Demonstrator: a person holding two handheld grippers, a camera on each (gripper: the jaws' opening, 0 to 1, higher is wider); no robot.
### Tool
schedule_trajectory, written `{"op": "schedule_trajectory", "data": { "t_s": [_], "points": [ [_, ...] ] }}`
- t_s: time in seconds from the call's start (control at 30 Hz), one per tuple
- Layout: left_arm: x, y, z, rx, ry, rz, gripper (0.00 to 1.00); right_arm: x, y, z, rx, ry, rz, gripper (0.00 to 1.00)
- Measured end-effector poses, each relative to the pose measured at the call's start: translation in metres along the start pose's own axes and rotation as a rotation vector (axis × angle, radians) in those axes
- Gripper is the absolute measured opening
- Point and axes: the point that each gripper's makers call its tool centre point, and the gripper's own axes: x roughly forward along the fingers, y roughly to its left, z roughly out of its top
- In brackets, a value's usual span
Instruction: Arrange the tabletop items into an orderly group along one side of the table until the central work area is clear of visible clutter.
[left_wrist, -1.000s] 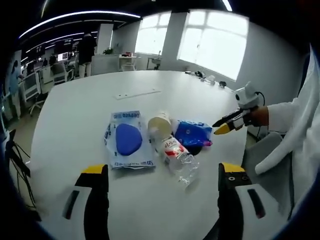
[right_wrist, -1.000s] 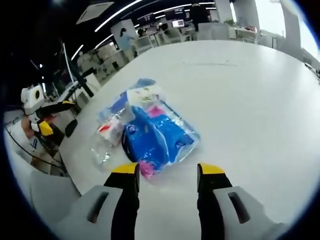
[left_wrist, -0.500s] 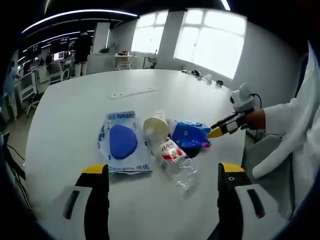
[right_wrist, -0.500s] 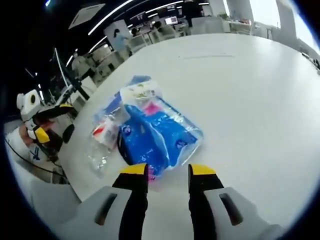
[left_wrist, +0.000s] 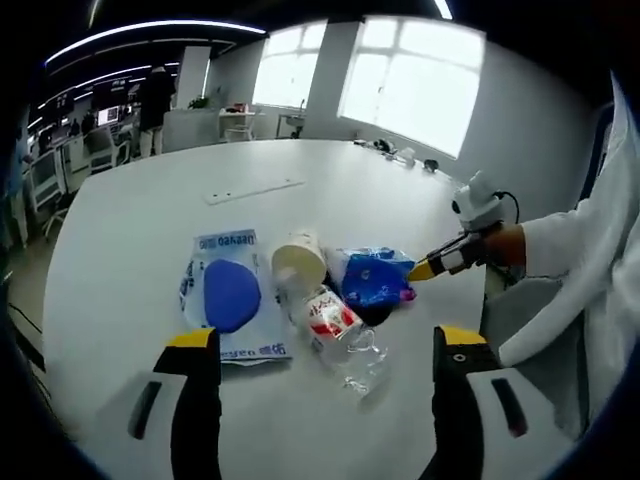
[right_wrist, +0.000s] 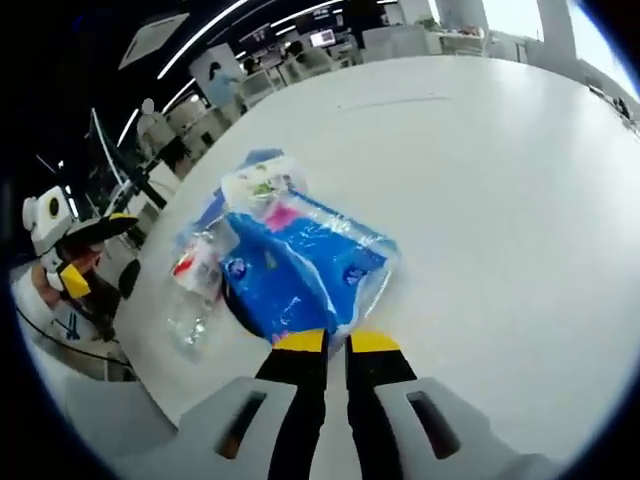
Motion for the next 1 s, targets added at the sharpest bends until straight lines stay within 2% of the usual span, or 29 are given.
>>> {"op": "schedule_trajectory", "data": {
  "t_s": [0.33,0.57,0.8,1.0],
  "points": [
    [0.012,-0.012,0.008,0.017,-0.003,-0.025,0.83,-0.001,-0.003,0.000,0.067,-0.006,-0.005,0.00],
    [0.024,-0.017,0.017,0.081,0.008,-0.011,0.67,-0.004,-0.003,0.002,0.071,-0.012,0.000,0.00],
    [0.050,-0.028,0.030,0.109,0.016,-0.009,0.53,-0.009,0.001,0.006,0.092,-0.030,0.017,0.00],
    [0.072,-0.039,0.026,0.166,0.069,-0.008,0.41,-0.015,0.004,0.012,0.108,-0.050,0.033,0.00]
  ]
}}
